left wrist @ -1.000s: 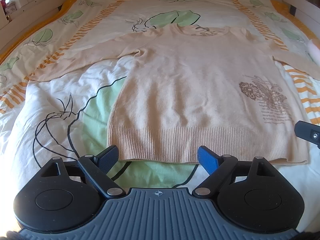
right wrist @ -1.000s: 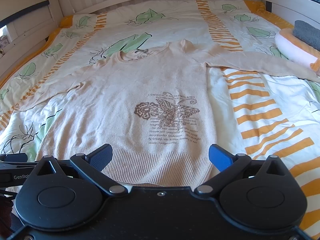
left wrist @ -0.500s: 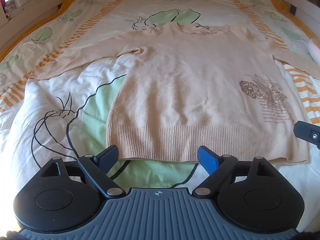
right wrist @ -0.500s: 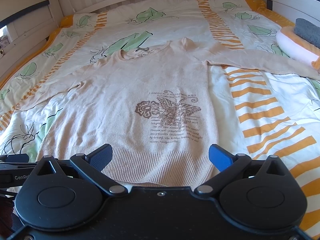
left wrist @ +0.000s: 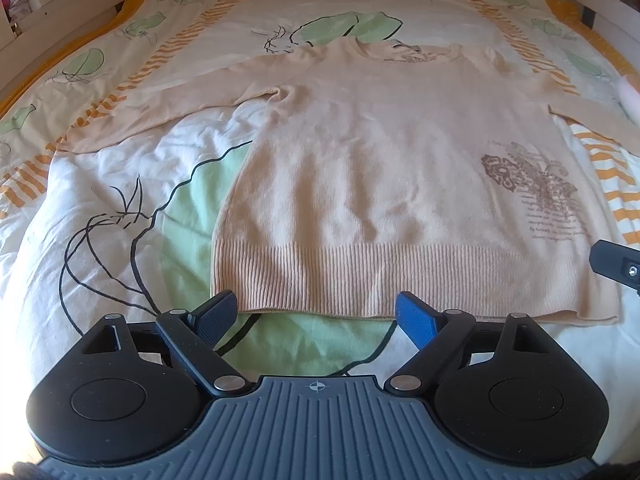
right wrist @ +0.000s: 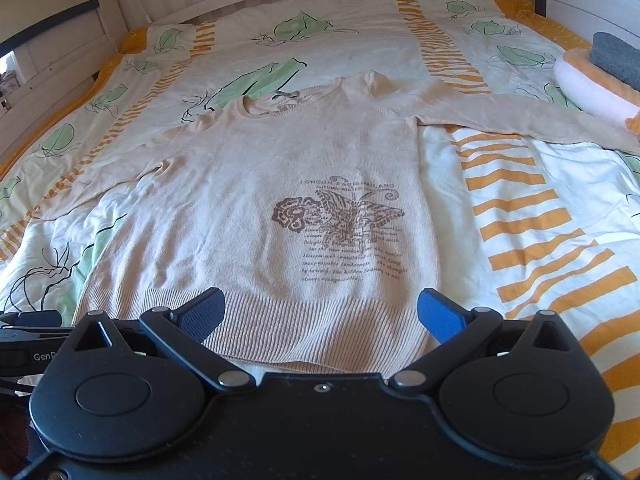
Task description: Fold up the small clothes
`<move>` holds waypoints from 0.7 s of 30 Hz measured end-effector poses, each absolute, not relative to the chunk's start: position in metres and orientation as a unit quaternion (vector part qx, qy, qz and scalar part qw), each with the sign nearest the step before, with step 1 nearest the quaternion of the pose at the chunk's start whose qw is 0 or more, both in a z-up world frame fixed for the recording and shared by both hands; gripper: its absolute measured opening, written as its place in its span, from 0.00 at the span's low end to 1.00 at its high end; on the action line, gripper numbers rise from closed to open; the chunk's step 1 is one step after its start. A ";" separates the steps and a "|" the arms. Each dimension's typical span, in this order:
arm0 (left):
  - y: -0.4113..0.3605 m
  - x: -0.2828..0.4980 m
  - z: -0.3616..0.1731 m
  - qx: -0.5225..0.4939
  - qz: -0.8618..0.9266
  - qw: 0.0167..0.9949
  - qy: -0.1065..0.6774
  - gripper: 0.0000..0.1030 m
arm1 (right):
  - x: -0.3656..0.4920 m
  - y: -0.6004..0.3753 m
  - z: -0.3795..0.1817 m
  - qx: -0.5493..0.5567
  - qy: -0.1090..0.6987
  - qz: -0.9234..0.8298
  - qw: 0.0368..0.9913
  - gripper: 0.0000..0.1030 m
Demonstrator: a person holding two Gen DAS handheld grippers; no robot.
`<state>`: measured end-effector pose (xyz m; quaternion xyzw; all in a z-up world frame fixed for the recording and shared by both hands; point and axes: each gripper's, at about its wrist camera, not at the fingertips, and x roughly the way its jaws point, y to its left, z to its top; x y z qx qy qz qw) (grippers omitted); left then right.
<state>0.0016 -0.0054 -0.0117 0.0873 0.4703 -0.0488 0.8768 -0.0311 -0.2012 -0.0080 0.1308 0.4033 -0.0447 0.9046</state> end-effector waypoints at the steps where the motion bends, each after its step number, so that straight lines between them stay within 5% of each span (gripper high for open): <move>1: -0.005 0.002 -0.012 0.088 -0.048 0.876 0.471 0.84 | -0.031 -0.201 -0.008 0.131 0.403 -0.045 0.905 0.99; 21: -0.005 0.022 -0.010 0.082 -0.038 0.879 0.468 0.84 | -0.018 -0.209 -0.015 0.168 0.413 -0.014 0.895 0.99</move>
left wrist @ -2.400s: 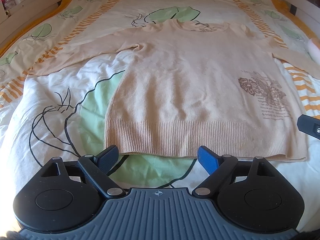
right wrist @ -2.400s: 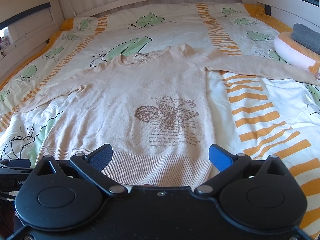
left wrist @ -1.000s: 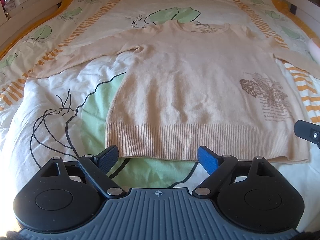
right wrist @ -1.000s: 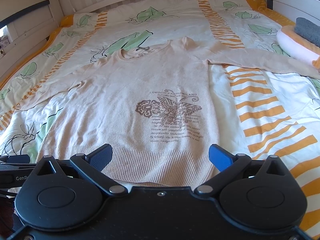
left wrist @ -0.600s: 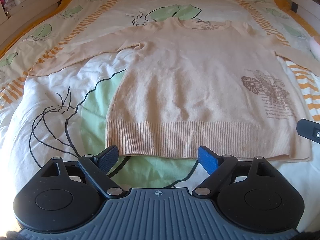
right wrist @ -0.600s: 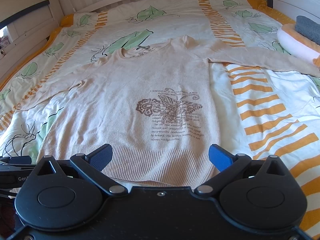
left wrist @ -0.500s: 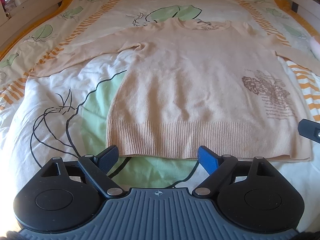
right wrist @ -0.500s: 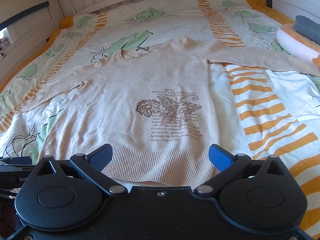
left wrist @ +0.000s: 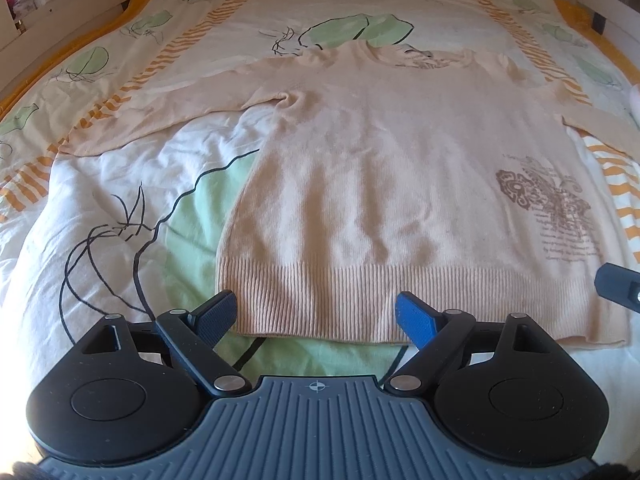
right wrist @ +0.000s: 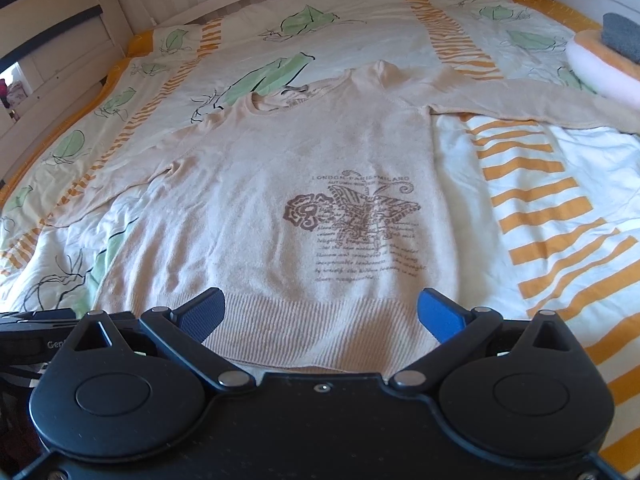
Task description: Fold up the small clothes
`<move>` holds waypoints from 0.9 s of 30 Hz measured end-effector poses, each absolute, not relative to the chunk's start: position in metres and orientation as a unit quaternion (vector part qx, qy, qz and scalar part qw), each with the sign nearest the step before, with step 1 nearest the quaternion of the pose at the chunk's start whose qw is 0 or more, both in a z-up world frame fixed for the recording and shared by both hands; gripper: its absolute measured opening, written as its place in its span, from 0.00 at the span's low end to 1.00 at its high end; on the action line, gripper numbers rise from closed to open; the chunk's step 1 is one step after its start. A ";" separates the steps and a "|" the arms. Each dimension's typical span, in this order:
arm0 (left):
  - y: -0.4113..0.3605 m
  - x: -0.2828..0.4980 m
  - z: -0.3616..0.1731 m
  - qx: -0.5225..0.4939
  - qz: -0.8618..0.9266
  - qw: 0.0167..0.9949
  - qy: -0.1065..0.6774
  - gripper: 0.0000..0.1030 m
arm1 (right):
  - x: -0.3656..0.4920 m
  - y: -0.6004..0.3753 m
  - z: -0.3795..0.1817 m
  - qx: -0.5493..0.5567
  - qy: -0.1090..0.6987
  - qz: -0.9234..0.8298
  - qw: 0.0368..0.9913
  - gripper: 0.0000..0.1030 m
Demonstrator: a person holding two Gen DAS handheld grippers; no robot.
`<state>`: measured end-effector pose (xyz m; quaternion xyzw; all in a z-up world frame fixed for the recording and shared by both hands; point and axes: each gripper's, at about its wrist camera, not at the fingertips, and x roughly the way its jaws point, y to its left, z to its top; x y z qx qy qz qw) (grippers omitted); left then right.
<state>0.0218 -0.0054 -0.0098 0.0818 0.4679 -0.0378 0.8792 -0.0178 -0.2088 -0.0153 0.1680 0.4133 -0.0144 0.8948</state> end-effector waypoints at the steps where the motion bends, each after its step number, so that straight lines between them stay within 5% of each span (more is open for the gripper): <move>1: -0.007 0.026 -0.009 0.082 -0.038 0.880 0.466 0.84 | -0.015 -0.210 -0.016 0.169 0.415 -0.012 0.894 0.99; 9: -0.019 0.066 -0.003 0.093 -0.040 0.887 0.451 0.84 | 0.017 -0.237 -0.020 0.127 0.417 -0.049 0.899 0.99; 21: -0.044 0.116 -0.028 0.105 -0.054 0.872 0.474 0.83 | 0.052 -0.318 -0.075 0.258 0.478 -0.122 0.831 1.00; 27: -0.054 0.133 -0.053 0.124 -0.055 0.852 0.505 0.82 | 0.054 -0.310 -0.075 0.222 0.491 -0.111 0.835 1.00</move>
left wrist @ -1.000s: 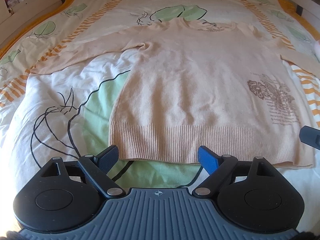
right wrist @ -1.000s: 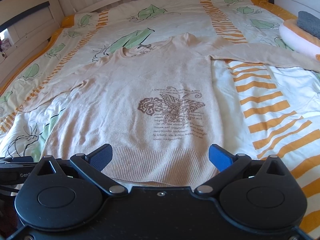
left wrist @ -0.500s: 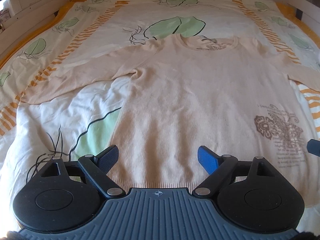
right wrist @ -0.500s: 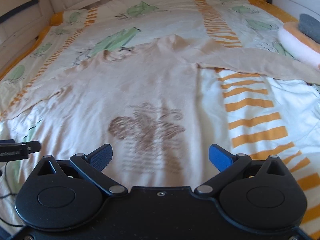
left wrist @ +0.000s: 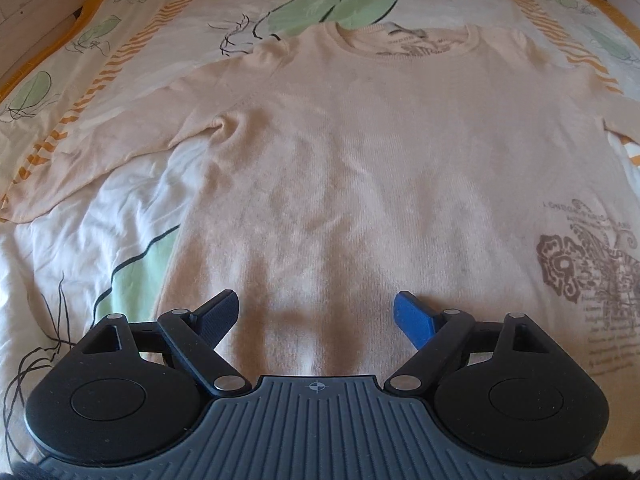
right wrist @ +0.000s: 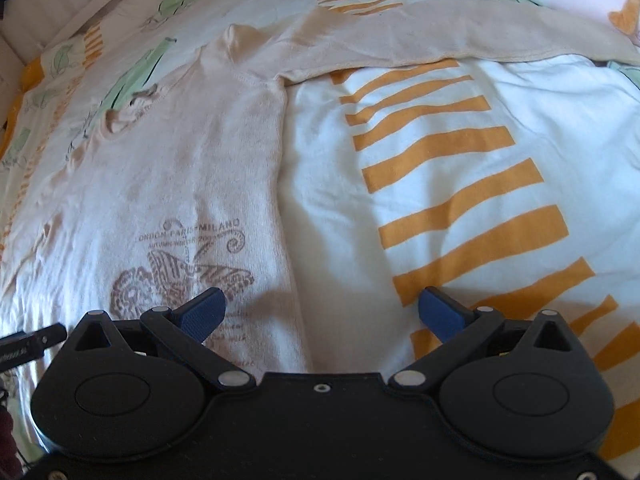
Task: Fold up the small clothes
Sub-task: 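Move the right gripper to a sweater sleeve cuff and close on it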
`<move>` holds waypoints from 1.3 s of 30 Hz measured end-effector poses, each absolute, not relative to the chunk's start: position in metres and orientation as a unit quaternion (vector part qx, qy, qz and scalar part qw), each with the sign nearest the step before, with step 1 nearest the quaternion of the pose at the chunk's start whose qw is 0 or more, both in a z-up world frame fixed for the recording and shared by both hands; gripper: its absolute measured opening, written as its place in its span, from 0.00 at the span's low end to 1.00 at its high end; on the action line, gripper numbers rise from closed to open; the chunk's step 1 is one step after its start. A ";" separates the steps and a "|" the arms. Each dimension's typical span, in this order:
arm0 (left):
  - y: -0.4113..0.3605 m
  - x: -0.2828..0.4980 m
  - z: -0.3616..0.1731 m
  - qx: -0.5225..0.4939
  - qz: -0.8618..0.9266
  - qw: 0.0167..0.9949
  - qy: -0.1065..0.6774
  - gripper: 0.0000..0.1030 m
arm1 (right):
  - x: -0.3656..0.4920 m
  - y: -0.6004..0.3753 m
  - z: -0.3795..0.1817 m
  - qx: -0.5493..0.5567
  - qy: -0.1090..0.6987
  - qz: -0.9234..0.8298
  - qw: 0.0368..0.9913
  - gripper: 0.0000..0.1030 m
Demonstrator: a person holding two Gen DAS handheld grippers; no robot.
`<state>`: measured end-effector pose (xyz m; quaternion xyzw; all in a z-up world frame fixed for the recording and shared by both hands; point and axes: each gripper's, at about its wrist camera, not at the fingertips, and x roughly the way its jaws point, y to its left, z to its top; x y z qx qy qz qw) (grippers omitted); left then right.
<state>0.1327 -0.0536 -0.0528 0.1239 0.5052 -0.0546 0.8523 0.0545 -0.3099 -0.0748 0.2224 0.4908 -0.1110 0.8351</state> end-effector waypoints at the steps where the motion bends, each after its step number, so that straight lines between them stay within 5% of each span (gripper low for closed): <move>1: -0.055 0.135 -0.056 0.124 -0.054 0.851 0.507 0.82 | 0.055 -0.308 -0.075 0.210 0.494 -0.108 0.837 1.00; 7: -0.056 0.133 -0.059 0.128 -0.055 0.858 0.495 0.84 | 0.063 -0.318 -0.069 0.219 0.503 -0.086 0.831 1.00; 10: -0.053 0.131 -0.060 0.122 -0.059 0.861 0.491 0.86 | 0.054 -0.347 -0.052 0.277 0.463 -0.077 0.839 0.85; 18: -0.053 0.137 -0.065 0.101 -0.037 0.860 0.499 0.99 | 0.035 -0.444 -0.004 0.285 0.326 -0.200 0.879 0.84; 25: -0.054 0.132 -0.066 0.100 -0.027 0.868 0.485 0.99 | 0.043 -0.527 -0.023 0.331 0.306 -0.296 0.842 0.66; 33: -0.059 0.127 -0.061 0.116 -0.043 0.873 0.472 0.90 | 0.049 -0.561 -0.056 0.365 0.316 -0.328 0.812 0.62; 36: -0.058 0.127 -0.057 0.114 -0.058 0.875 0.467 0.82 | 0.058 -0.569 -0.065 0.379 0.309 -0.327 0.809 0.42; 37: -0.058 0.127 -0.056 0.111 -0.063 0.876 0.465 0.79 | 0.061 -0.571 -0.067 0.387 0.306 -0.317 0.810 0.12; 39: -0.056 0.128 -0.054 0.105 -0.073 0.876 0.464 0.76 | 0.070 -0.565 -0.061 0.367 0.306 -0.320 0.818 0.11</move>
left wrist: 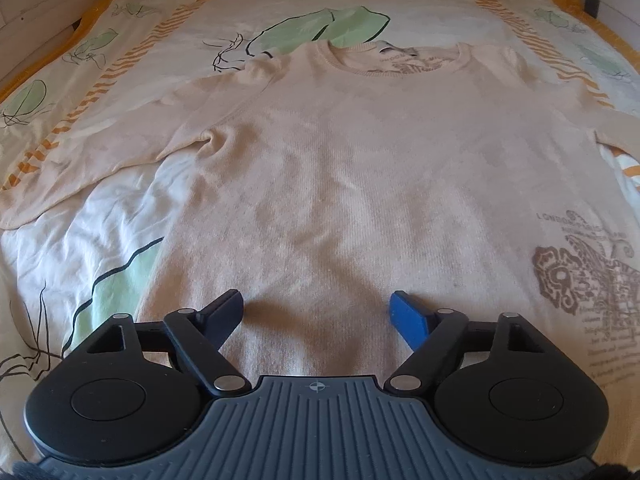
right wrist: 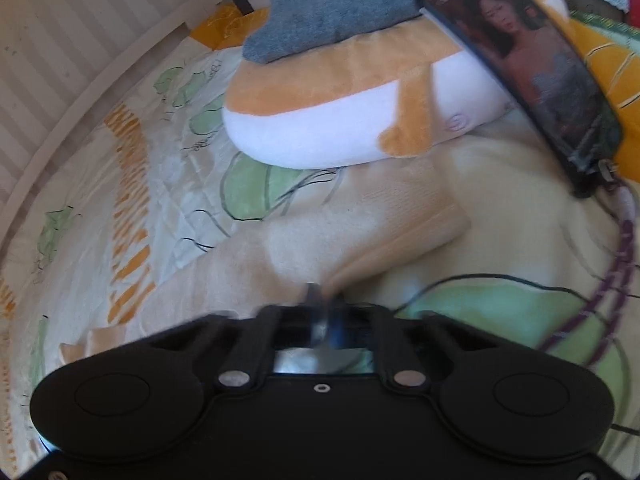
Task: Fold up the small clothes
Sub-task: 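Move the right gripper to a sweater sleeve cuff and close on it, then fold the held sleeve across the sweater body and open the right gripper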
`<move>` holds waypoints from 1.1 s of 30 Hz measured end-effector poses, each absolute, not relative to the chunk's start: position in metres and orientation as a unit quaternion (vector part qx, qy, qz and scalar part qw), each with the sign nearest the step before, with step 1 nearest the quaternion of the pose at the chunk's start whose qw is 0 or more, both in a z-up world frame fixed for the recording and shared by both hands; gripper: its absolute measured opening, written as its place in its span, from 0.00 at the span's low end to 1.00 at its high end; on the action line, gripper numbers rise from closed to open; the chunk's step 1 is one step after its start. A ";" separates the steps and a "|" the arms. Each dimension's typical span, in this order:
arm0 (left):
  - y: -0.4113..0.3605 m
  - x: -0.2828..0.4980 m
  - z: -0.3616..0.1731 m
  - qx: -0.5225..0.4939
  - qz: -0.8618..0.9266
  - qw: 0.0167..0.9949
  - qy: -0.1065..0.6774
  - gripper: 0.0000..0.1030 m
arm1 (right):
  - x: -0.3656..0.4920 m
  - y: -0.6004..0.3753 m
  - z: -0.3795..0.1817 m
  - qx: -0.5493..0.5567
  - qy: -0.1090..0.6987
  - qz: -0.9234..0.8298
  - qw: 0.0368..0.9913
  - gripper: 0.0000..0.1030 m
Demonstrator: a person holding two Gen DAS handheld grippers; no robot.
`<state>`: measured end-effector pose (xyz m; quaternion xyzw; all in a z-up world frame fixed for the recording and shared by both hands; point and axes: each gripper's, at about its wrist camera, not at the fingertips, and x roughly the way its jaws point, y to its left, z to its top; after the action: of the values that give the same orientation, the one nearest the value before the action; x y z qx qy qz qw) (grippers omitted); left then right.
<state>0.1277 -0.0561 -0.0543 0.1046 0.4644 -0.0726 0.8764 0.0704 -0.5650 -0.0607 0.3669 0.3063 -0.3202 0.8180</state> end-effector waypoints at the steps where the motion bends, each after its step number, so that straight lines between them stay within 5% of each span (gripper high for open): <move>1: -0.055 0.128 -0.053 0.102 -0.075 0.877 0.464 0.75 | 0.078 -0.556 -0.052 0.337 0.306 -0.317 0.832 0.11; 11: -0.051 0.132 -0.040 0.098 -0.093 0.890 0.436 0.73 | 0.152 -0.382 0.033 0.123 0.278 -0.060 0.951 0.11; 22: -0.054 0.146 -0.027 0.089 -0.116 0.895 0.421 0.73 | 0.165 -0.278 -0.044 0.087 0.381 0.105 0.914 0.15; 24: -0.059 0.153 -0.025 0.087 -0.123 0.894 0.421 0.73 | 0.157 -0.288 -0.040 0.088 0.370 0.096 0.920 0.21; 26: -0.066 0.160 -0.024 0.082 -0.133 0.892 0.424 0.73 | 0.154 -0.304 -0.031 0.086 0.347 0.068 0.931 0.44; 28: -0.077 0.169 -0.021 0.075 -0.147 0.890 0.425 0.73 | 0.150 -0.318 -0.023 0.075 0.319 0.037 0.944 0.51; 33: -0.117 0.181 -0.015 0.094 -0.172 0.893 0.406 0.73 | 0.158 -0.355 -0.028 0.080 0.290 -0.029 0.953 0.51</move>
<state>0.1806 -0.1175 -0.0149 0.0940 0.4060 -0.1719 0.8926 0.1577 -0.3546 -0.0280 0.0803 0.2902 -0.0291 0.9532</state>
